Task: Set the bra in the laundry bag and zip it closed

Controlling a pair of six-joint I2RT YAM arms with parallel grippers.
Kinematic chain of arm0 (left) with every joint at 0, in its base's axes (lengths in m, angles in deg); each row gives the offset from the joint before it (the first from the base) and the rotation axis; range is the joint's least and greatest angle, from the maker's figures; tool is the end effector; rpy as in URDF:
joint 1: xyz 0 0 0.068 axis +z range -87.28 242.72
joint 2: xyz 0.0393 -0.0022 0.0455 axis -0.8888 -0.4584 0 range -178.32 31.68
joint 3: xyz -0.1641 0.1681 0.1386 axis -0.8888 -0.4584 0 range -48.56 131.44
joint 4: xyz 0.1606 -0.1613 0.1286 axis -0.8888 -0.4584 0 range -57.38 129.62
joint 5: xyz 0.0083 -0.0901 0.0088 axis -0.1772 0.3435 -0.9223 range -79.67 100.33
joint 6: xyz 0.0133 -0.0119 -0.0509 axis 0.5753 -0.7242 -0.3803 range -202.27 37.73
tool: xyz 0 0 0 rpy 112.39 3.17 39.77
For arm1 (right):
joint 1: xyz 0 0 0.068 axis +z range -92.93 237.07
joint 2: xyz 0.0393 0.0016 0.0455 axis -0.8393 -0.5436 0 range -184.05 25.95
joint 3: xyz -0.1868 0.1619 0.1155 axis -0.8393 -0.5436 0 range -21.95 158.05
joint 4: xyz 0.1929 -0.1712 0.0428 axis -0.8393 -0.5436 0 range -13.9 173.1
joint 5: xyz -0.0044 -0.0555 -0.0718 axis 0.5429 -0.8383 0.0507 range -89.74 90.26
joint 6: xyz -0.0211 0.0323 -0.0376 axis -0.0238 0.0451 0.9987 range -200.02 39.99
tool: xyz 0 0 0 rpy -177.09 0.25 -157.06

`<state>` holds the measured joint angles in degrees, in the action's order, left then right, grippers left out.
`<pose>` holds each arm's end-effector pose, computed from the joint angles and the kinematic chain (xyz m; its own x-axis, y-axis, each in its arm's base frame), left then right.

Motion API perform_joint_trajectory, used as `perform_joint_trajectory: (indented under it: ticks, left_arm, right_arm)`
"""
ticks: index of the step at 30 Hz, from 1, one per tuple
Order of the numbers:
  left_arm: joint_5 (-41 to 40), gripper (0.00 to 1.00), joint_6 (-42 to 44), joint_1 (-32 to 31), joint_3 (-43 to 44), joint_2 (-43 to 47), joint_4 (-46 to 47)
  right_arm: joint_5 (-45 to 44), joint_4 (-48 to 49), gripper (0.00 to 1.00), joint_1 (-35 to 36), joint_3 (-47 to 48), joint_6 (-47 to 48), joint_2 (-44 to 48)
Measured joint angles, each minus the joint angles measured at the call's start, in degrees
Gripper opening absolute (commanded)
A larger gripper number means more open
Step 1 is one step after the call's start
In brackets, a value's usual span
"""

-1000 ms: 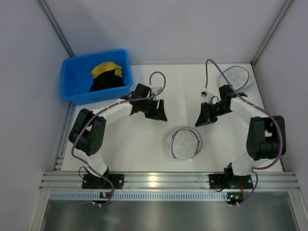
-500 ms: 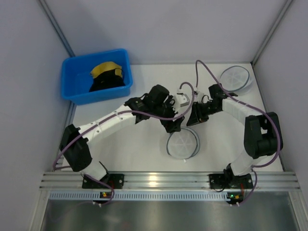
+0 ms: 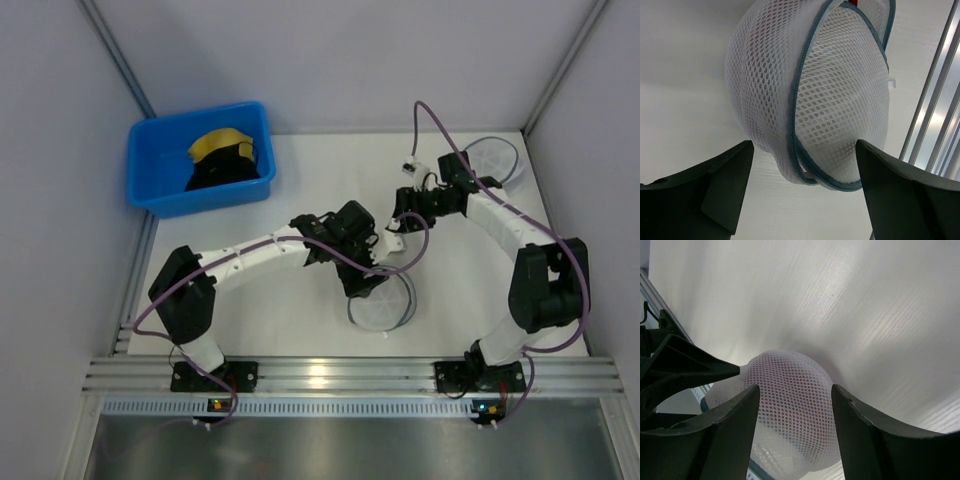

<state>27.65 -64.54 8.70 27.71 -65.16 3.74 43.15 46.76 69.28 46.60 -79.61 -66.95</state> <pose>0.2038 -0.2988 0.2558 -0.2016 0.7727 -0.6020 0.9770 0.2020 -0.0680 0.3177 0.0936 0.2437 -0.8488 -0.1888 -0.4939 -0.4866 0.6443 0.5900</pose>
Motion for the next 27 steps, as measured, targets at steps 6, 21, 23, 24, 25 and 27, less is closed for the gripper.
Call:
perform_joint_trajectory:
  ticks: [6, 21, 23, 24, 25, 27]
  left_arm:
    - [-0.4, 0.48, -3.0, 0.0, -1.4, -0.4, 0.5]
    - [21.3, 0.00, -29.0, 19.4, -1.3, -7.7, 2.5]
    - [26.3, 0.00, -35.0, 22.9, -3.9, -8.5, 5.7]
    - [28.8, 0.00, -38.1, 24.6, -5.7, -8.8, 7.6]
    - [31.2, 0.00, -41.8, 26.4, -7.5, -9.3, 10.1]
    - [34.9, 0.00, -47.5, 28.7, -11.2, -10.0, 15.0]
  right_arm:
    - [-1.5, -0.9, 0.83, -0.3, 0.1, -0.1, 1.4]
    - [-3.2, -7.2, 0.91, -8.1, -4.6, 3.0, 14.4]
    - [-2.0, -7.8, 0.88, -8.1, -7.3, 3.0, 14.9]
    - [-1.3, -8.1, 0.86, -8.1, -8.6, 2.8, 15.0]
    - [-0.4, -8.1, 0.83, -8.1, -9.8, 2.5, 15.0]
    - [1.6, -8.0, 0.79, -8.1, -11.9, 1.9, 15.0]
